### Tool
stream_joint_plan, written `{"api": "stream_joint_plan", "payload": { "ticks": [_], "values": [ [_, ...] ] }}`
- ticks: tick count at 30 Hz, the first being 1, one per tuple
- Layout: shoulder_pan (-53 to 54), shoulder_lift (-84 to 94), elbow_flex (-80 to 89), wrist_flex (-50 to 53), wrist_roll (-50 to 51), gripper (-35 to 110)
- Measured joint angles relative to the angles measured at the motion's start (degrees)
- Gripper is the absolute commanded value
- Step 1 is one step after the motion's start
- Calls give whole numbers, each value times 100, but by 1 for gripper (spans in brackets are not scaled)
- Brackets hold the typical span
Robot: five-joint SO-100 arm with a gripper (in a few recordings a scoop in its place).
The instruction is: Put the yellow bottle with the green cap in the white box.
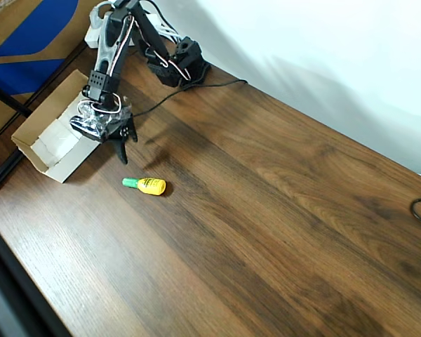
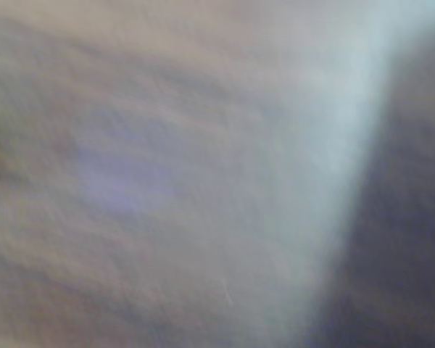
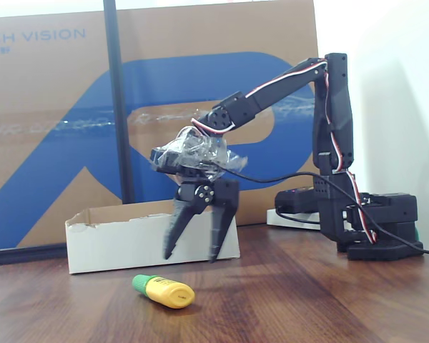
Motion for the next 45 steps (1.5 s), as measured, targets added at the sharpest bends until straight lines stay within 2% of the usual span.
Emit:
{"api": "stream_joint_plan", "payload": {
  "ticks": [17, 35, 45],
  "values": [
    [-35, 123, -264, 571, 299, 36],
    [-448, -1784, -2294, 404, 510, 35],
    [-580, -2259, -2593, 211, 439, 35]
  ]
}}
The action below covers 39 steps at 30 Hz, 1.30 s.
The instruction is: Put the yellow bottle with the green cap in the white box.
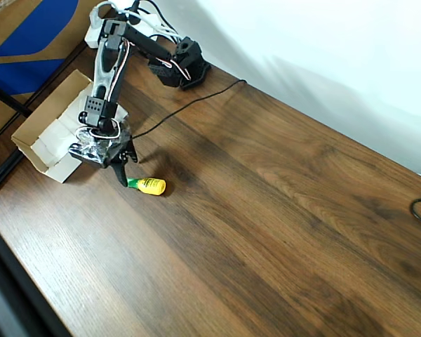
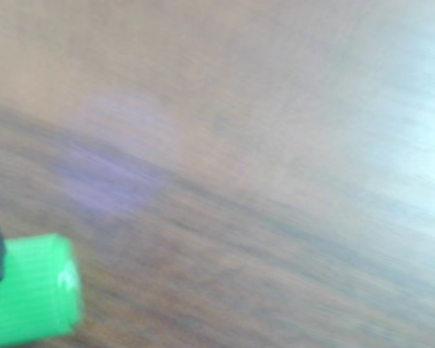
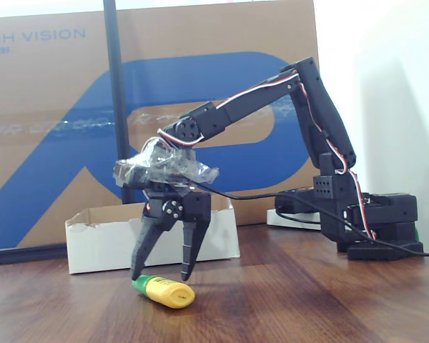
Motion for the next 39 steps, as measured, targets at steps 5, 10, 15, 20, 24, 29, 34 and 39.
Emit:
{"api": "stream_joint_plan", "payload": {
  "ticks": [5, 10, 15, 20, 24, 29, 34, 39],
  "values": [
    [0, -149, -53, -9, -79, 34],
    [-35, -220, -79, -9, -141, 29],
    [-62, -220, -79, -9, -123, 25],
    [-18, -220, -79, 44, -105, 10],
    [-35, -193, -79, 44, -105, 0],
    [-97, -167, -79, 141, -53, 0],
    [-97, -167, -79, 149, -35, 9],
    [-114, -141, -70, 149, 62, 16]
  ]
}}
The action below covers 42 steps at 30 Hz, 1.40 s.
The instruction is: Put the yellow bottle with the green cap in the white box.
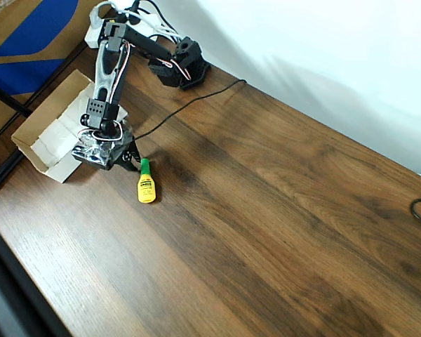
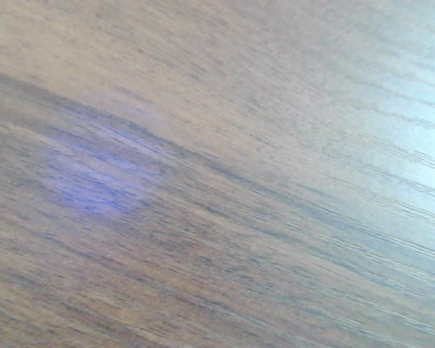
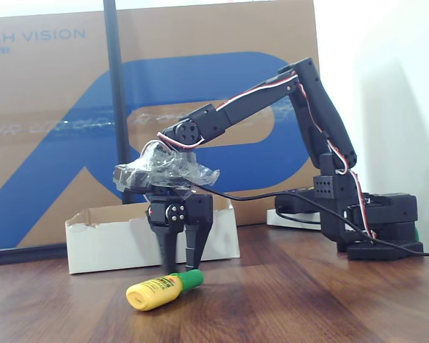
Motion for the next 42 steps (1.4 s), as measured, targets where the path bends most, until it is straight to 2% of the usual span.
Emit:
{"api": "stream_joint_plan", "payload": {
  "ticks": [9, 14, 42],
  "values": [
    [-466, 519, 281, -70, 18, 14],
    [-738, 589, 492, -70, -44, 0],
    [-1767, 299, 483, 88, 105, 0]
  ]
}}
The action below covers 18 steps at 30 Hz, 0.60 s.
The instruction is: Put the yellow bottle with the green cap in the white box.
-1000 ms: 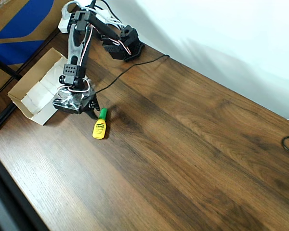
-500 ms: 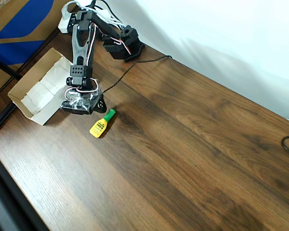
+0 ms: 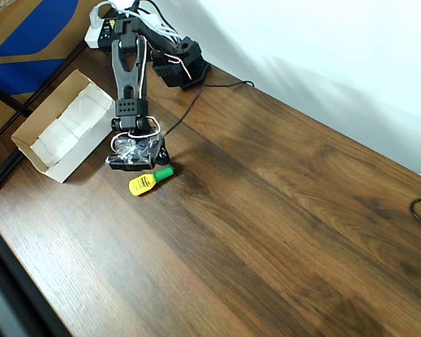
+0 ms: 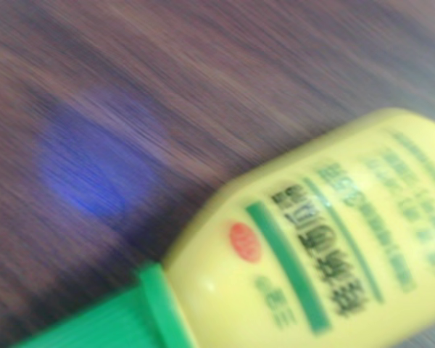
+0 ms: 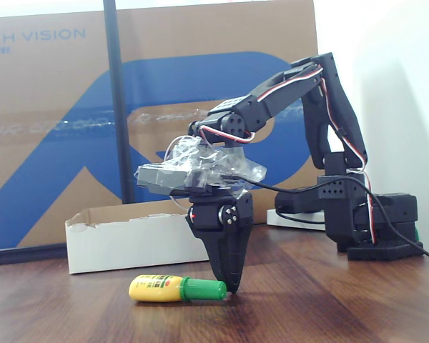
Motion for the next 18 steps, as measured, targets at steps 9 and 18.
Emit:
{"api": "stream_joint_plan", "payload": {
  "ticks": [9, 18],
  "values": [
    [79, 0, -9, 0, -18, 0],
    [-70, -70, -88, -53, 9, 0]
  ]
}}
